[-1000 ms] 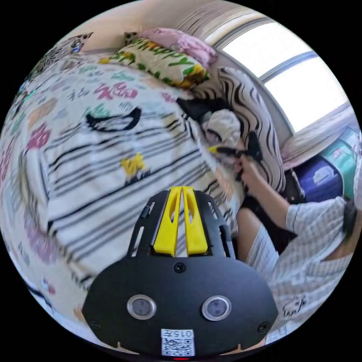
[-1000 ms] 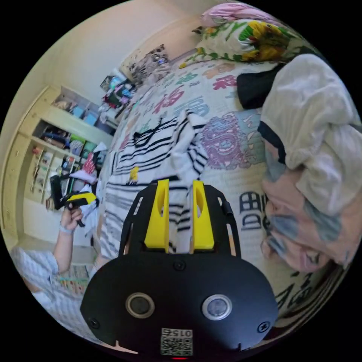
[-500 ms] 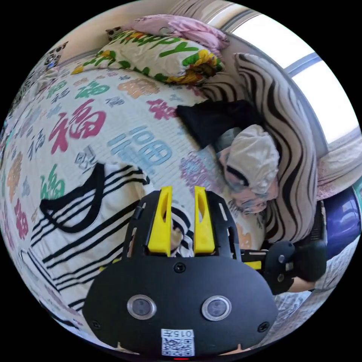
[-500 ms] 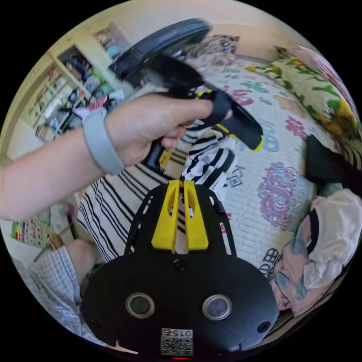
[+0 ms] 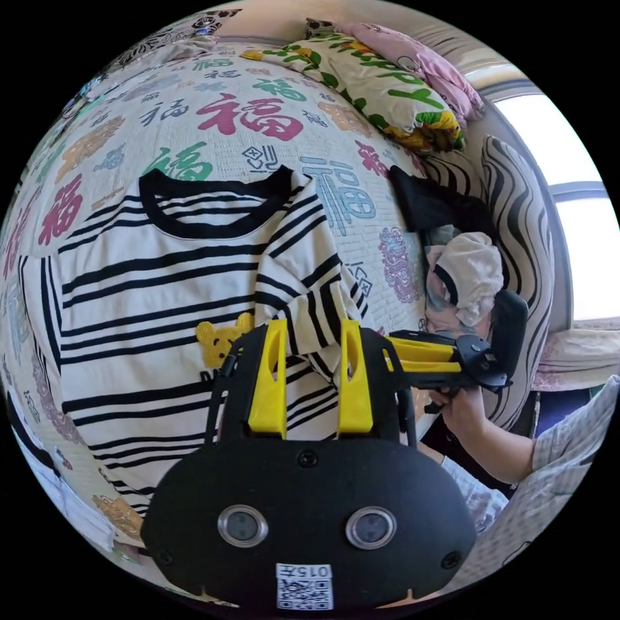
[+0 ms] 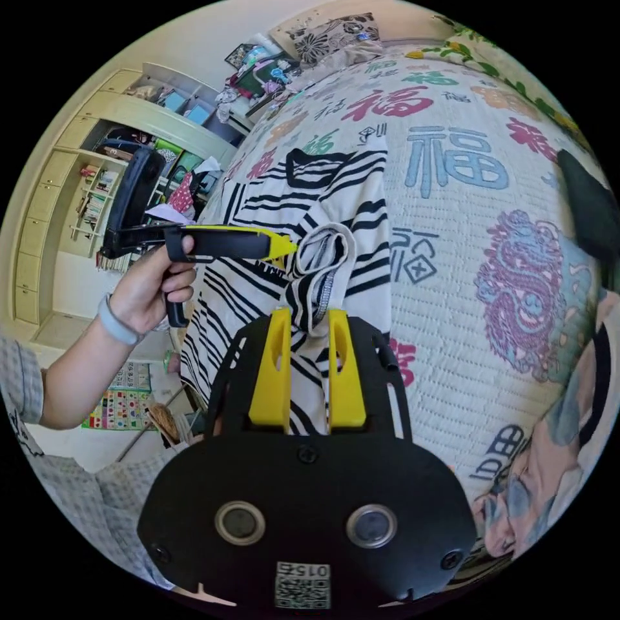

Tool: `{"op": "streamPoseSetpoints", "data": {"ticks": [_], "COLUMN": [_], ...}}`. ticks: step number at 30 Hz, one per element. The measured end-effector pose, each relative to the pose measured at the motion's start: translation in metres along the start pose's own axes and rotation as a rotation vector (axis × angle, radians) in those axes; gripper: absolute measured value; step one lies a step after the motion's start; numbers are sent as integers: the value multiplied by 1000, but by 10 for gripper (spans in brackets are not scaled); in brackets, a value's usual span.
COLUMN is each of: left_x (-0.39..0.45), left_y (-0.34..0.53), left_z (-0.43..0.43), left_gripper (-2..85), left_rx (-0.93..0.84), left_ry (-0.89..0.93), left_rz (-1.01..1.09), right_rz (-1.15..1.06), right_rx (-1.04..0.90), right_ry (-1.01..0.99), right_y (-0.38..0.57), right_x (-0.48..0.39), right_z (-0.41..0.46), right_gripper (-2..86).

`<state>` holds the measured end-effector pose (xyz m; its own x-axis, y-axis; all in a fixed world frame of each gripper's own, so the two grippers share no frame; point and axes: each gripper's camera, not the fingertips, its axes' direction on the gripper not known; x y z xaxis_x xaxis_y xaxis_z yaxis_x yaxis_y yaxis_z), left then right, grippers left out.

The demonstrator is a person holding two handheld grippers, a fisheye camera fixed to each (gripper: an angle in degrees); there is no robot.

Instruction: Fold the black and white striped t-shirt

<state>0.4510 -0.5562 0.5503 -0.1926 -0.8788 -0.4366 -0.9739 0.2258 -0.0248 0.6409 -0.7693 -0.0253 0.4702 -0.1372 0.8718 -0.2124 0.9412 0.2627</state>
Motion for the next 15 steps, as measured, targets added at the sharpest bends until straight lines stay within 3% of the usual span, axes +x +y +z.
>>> {"op": "streamPoseSetpoints", "data": {"ticks": [7,12,15], "left_x": [16,47,97], "left_y": [-51,-97,-145], "left_z": [27,-6,6], "left_gripper": [3,0,22], "left_rx": [-134,71,203], "left_ry": [69,318,471], "left_rz": [90,129,300], "right_rz": [-8,32,134], "right_rx": [-57,39,120], "right_ry": [-34,133,234], "right_y": [-23,-3,7], "right_x": [6,31,64], "right_z": [-5,-101,-150], "right_gripper": [13,5,3]}}
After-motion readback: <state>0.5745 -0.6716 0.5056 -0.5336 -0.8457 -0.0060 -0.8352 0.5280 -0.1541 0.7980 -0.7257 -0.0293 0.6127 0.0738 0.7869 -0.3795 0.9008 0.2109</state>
